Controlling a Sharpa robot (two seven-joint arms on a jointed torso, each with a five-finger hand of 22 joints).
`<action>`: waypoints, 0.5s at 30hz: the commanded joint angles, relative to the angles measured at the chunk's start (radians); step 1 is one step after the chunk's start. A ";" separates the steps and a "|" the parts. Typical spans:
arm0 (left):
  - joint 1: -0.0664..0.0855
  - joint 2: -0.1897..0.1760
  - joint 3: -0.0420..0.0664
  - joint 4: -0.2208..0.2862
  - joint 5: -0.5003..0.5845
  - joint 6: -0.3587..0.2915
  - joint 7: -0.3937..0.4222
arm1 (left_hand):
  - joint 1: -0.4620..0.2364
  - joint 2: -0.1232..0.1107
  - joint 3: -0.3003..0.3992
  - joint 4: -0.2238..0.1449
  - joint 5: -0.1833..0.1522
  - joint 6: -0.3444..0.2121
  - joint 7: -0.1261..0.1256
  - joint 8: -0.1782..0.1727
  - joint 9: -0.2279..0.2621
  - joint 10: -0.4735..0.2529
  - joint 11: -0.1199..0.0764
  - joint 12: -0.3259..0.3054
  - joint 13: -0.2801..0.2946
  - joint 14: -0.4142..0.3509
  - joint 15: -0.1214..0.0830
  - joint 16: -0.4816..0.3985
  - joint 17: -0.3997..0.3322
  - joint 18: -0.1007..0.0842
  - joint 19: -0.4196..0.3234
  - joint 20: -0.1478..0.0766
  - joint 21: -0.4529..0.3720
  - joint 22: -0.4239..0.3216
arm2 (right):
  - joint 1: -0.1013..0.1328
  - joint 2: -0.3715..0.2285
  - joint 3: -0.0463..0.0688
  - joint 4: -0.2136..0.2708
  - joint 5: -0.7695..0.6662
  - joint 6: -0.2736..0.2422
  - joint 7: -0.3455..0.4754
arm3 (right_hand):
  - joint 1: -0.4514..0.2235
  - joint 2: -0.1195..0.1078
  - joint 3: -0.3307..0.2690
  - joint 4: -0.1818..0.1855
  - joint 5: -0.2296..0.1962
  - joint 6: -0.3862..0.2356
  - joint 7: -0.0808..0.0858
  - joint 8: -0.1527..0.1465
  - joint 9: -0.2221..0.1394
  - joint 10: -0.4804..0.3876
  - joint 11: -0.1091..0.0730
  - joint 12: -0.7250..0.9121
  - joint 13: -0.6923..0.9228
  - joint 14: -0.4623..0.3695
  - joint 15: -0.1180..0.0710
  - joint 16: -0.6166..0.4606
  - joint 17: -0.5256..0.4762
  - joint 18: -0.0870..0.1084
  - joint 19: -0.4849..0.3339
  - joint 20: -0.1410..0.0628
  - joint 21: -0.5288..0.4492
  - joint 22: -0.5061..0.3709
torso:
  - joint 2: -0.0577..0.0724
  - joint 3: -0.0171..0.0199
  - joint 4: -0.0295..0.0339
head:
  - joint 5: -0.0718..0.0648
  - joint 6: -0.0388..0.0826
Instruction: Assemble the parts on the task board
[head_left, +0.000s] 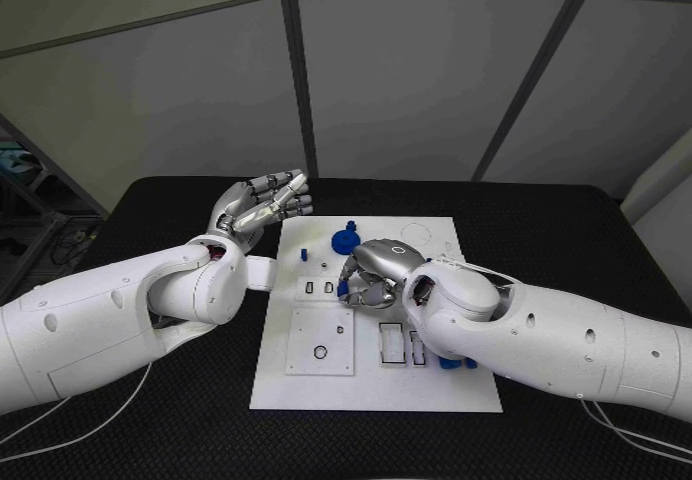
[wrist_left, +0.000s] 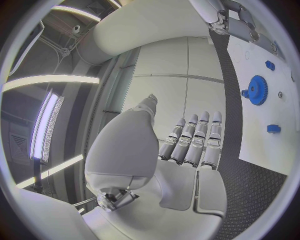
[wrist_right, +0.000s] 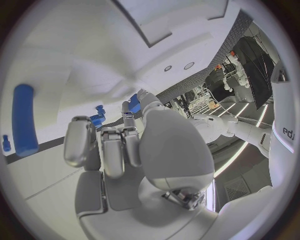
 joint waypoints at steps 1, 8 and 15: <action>0.002 -0.002 0.001 0.002 -0.009 0.007 0.001 | 0.009 0.002 0.006 0.000 -0.007 -0.008 0.111 -0.006 -0.001 -0.005 0.003 -0.003 0.000 0.001 0.001 -0.005 0.000 0.005 -0.004 0.000 0.005 -0.001 | 0.005 -0.005 0.001 0.020 -0.050 0.038 -0.048 | 0.005 0.006 0.006 -0.001 0.002 0.008 -0.002 0.005 0.002 0.067 -0.003 0.006 0.211 0.104 -0.003 0.005 0.263 -0.008 0.007 -0.001 0.006 0.004 | 0.001 -0.0007 0.0003 | 0.001 0.001; 0.002 -0.005 0.001 0.002 -0.010 0.006 -0.002 | 0.009 0.002 0.006 0.000 -0.007 -0.008 0.111 -0.006 -0.001 -0.005 0.003 -0.003 0.000 0.001 0.001 -0.005 0.000 0.005 -0.004 0.000 0.005 -0.001 | 0.018 -0.010 0.001 0.046 -0.082 0.060 -0.078 | 0.005 0.006 0.007 -0.002 0.002 0.010 -0.003 0.005 0.002 0.068 -0.004 0.008 0.212 0.104 -0.004 0.005 0.263 -0.009 0.009 -0.001 0.008 0.008 | 0.001 -0.0016 0.0005 | 0.001 0.003; 0.002 -0.008 0.001 0.001 -0.015 0.005 -0.006 | 0.009 0.002 0.006 0.000 -0.007 -0.008 0.111 -0.006 -0.001 -0.005 0.003 -0.003 0.000 0.001 0.001 -0.005 0.000 0.005 -0.004 0.000 0.005 -0.001 | 0.047 0.005 0.001 0.053 -0.116 0.103 -0.113 | 0.006 0.007 0.008 -0.002 0.002 0.014 -0.004 0.007 0.003 0.069 -0.005 0.008 0.213 0.104 -0.005 0.005 0.263 -0.009 0.011 -0.002 0.010 0.012 | 0.000 -0.0016 0.0011 | 0.003 0.008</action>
